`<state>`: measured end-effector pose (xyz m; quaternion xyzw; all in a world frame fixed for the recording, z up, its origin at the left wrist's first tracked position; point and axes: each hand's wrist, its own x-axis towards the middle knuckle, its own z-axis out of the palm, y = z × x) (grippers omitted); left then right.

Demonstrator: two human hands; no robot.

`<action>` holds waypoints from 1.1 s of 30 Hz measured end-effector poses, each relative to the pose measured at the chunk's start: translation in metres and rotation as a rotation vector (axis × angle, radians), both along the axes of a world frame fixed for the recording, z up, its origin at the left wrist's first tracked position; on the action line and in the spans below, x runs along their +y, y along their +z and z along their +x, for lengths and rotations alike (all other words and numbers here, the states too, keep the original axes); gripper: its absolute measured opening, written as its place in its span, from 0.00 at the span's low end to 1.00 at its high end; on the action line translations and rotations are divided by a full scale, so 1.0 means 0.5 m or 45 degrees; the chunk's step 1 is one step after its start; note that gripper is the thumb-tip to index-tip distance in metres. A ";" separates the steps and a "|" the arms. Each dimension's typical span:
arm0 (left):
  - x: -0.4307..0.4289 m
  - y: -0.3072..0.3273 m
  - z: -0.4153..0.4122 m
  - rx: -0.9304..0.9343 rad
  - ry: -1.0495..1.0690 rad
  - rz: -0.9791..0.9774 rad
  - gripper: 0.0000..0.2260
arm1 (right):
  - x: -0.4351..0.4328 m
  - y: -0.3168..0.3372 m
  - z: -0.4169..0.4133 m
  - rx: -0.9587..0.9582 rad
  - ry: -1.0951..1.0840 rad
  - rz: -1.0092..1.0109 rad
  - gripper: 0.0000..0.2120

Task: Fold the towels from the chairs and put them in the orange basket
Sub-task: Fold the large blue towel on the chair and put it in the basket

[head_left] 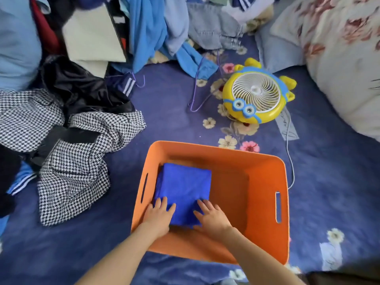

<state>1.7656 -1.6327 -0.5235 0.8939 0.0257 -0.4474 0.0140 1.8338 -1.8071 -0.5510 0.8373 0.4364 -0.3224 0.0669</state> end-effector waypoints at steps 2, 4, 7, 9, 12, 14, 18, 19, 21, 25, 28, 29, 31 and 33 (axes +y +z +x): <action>-0.014 -0.026 0.002 0.033 0.059 0.004 0.29 | 0.007 0.010 0.000 0.040 -0.011 0.002 0.27; -0.030 -0.035 0.010 0.054 0.077 0.033 0.28 | 0.001 0.007 0.005 0.119 -0.038 -0.022 0.23; -0.046 -0.028 0.014 0.064 0.083 0.058 0.27 | -0.008 0.018 0.012 0.161 -0.077 -0.057 0.22; -0.045 -0.011 0.016 0.047 0.081 0.051 0.25 | -0.009 0.031 0.018 0.158 -0.143 -0.053 0.22; -0.042 0.026 0.001 0.015 0.104 0.001 0.21 | -0.023 0.070 0.022 0.114 -0.272 -0.051 0.22; -0.038 0.057 -0.016 -0.008 0.145 -0.040 0.21 | -0.048 0.107 0.023 0.060 -0.363 -0.047 0.21; -0.028 0.117 -0.052 -0.058 0.226 -0.126 0.23 | -0.116 0.192 0.018 -0.056 -0.518 -0.058 0.18; -0.027 0.130 -0.057 -0.076 0.251 -0.142 0.23 | -0.134 0.212 0.017 -0.083 -0.554 -0.062 0.18; -0.027 0.159 -0.066 -0.156 0.284 -0.170 0.23 | -0.171 0.257 0.009 -0.142 -0.614 -0.069 0.17; -0.034 0.210 -0.050 -0.377 0.295 -0.230 0.24 | -0.232 0.333 0.011 -0.284 -0.677 -0.055 0.17; -0.042 0.250 -0.029 -0.554 0.295 -0.283 0.23 | -0.264 0.380 0.006 -0.386 -0.702 0.009 0.19; -0.047 0.265 -0.024 -0.608 0.298 -0.298 0.23 | -0.273 0.391 0.000 -0.397 -0.707 0.030 0.19; -0.056 0.292 -0.013 -0.719 0.309 -0.320 0.23 | -0.280 0.407 -0.007 -0.416 -0.705 0.085 0.18; -0.070 0.323 0.002 -0.835 0.284 -0.315 0.22 | -0.291 0.429 -0.008 -0.453 -0.688 0.149 0.18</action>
